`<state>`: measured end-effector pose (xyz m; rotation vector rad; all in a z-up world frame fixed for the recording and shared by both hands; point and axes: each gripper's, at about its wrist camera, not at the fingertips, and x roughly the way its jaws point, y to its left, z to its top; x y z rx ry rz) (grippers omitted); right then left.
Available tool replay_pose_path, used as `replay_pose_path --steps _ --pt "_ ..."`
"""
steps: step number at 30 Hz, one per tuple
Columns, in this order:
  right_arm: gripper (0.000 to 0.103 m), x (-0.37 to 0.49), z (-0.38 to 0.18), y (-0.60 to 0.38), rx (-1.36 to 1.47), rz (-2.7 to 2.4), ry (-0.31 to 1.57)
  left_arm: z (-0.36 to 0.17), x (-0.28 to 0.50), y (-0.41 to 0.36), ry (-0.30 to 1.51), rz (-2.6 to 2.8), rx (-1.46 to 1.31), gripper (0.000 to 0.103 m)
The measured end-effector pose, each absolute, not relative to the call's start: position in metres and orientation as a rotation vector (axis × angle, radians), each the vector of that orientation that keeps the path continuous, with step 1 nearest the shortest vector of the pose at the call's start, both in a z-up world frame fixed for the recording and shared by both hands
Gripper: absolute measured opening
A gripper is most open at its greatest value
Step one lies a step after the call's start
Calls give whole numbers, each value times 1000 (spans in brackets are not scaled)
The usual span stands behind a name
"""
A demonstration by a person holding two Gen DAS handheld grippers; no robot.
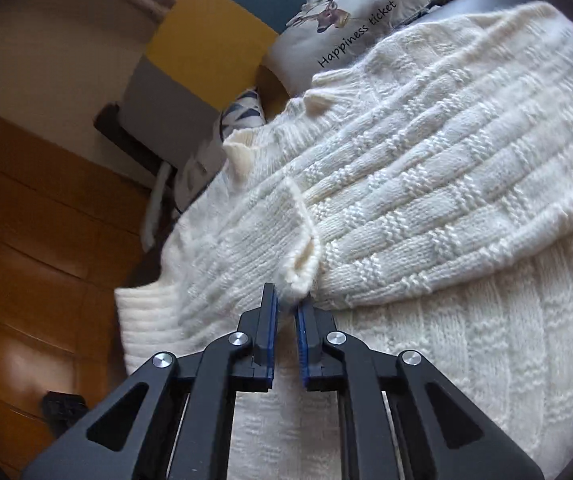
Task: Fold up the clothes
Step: 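Close the right tool on the sleeve cuff lying on the body, then lift the cuff with the right tool and carry it over the body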
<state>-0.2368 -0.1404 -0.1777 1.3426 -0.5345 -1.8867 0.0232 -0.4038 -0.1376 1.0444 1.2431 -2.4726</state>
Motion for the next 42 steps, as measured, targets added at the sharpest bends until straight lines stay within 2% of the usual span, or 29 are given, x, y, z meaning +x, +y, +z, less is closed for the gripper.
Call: replay_pose_path --steps 6,12,22,25,28,31,36,42 --pt "9 -229 -146 -146 1229 -1923 -465 -135 30 -399 1317 -2511 1015 21" --pt "9 -226 -96 -166 1119 -1916 -373 -116 6 -377 1101 -2666 1051 21" --pt "9 -224 11 -196 900 -1923 -258 -124 -34 -378 1096 -2651 1076 20" --pt "9 -225 16 -196 937 -1846 -280 -126 -25 -377 1132 -2641 1054 20" --pt "12 -226 -17 -183 1069 -1774 -358 -132 -16 -383 1197 -2612 1067 20" --pt "30 -222 -78 -161 1216 -1713 -464 -133 -8 -386 1165 -2608 1084 21" --pt "33 -211 -164 -131 1364 -1673 -635 -132 -6 -388 1128 -2599 1104 21" --pt "34 -214 -198 -138 1387 -1680 -773 -136 -4 -391 1129 -2577 1122 21"
